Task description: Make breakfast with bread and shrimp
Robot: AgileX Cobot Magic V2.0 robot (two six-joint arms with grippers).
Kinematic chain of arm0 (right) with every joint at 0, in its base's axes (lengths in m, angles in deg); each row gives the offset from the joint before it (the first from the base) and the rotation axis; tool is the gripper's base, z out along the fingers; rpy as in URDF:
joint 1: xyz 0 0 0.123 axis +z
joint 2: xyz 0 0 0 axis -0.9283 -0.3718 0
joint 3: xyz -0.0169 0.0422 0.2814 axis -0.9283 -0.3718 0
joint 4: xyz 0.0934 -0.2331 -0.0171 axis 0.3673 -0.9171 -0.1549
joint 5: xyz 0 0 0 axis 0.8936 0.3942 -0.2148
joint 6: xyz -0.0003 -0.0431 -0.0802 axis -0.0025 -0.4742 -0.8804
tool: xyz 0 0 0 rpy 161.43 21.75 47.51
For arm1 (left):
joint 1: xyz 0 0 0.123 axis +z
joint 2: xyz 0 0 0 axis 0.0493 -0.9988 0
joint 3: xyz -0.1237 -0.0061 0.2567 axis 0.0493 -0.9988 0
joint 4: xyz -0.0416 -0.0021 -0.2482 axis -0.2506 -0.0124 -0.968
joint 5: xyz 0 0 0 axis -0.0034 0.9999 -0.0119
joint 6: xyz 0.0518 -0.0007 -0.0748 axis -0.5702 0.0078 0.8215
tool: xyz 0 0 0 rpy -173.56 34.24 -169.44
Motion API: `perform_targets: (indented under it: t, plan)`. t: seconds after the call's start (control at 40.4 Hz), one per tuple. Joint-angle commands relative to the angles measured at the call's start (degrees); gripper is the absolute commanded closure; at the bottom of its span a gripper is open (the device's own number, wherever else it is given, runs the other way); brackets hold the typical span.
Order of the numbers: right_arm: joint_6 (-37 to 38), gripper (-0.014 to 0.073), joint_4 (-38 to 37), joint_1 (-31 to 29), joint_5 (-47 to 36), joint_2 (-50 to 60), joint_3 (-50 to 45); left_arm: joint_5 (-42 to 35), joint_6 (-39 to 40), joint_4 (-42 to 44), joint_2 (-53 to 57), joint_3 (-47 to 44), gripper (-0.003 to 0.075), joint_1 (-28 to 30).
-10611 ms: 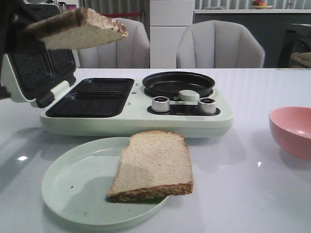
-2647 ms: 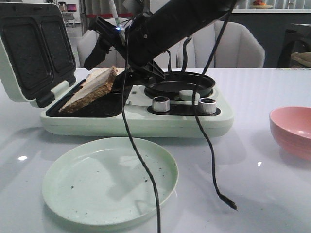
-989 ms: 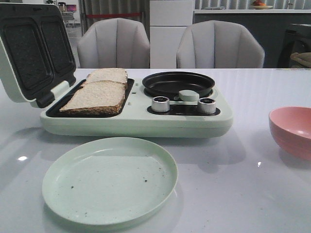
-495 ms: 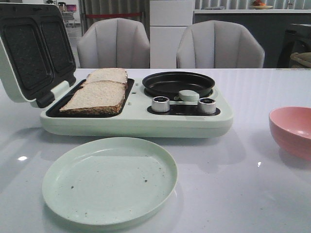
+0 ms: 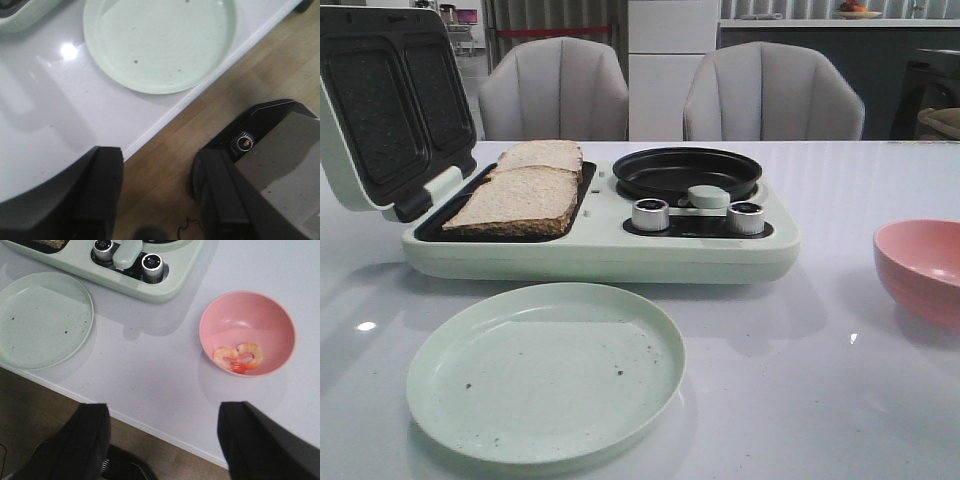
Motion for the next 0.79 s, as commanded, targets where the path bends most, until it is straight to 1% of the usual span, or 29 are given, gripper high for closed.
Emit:
perform_targets:
  t: [0.0, 0.099, 0.223, 0.247, 0.272, 0.322, 0.42, 0.569, 0.643, 0.742, 0.767]
  plan:
    - [0.14, 0.0034, 0.51, -0.32, -3.15, 0.15, 1.35, -0.71, 0.74, 3.49, -3.54, 3.36, 0.0328, 5.45]
    - [0.14, 0.0034, 0.51, -0.32, -3.15, 0.15, 1.35, -0.84, 0.74, 4.34, -6.01, 4.65, 0.0328, 13.32]
    - [0.14, 0.0034, 0.51, -0.32, -3.15, 0.15, 1.35, -1.39, 0.35, 4.45, -8.38, 6.11, 0.033, 26.19]
    - [0.14, 0.0034, 0.51, -0.32, -3.15, 0.15, 1.35, -2.01, 0.23, 4.2, -8.68, 6.37, 0.0332, 28.99]
    - [0.14, 0.0034, 0.51, -0.32, -3.15, 0.15, 1.35, -2.7, -0.3, 3.87, -8.98, 6.5, 0.0337, 30.37]
    - [0.14, 0.0034, 0.51, -0.32, -3.15, 0.15, 1.35, -5.08, -1.88, 2.21, -9.13, 6.59, 0.0356, 35.85]
    - [0.14, 0.0034, 0.51, -0.32, -3.09, 0.15, 1.35, -9.94, -7.11, -4.93, -9.52, 7.18, 0.0428, 45.01]
    - [0.14, 0.0034, 0.51, -0.32, -3.09, 0.15, 1.35, -13.71, -17.23, -16.49, -11.65, 9.02, 0.053, 55.85]
    - [0.14, 0.0034, 0.51, -0.32, -3.09, 0.15, 1.35, -15.12, -22.46, -22.89, -13.56, 10.65, 0.0573, 60.08]
    - [0.14, 0.0034, 0.51, -0.32, -3.09, 0.15, 1.35, -15.99, -29.88, -30.44, -16.52, 13.4, 0.0622, 63.72]
    - [0.14, 0.0034, 0.51, -0.32, -3.09, 0.15, 1.35, -16.09, -31.11, -31.93, -17.66, 14.1, 0.0622, 64.64]
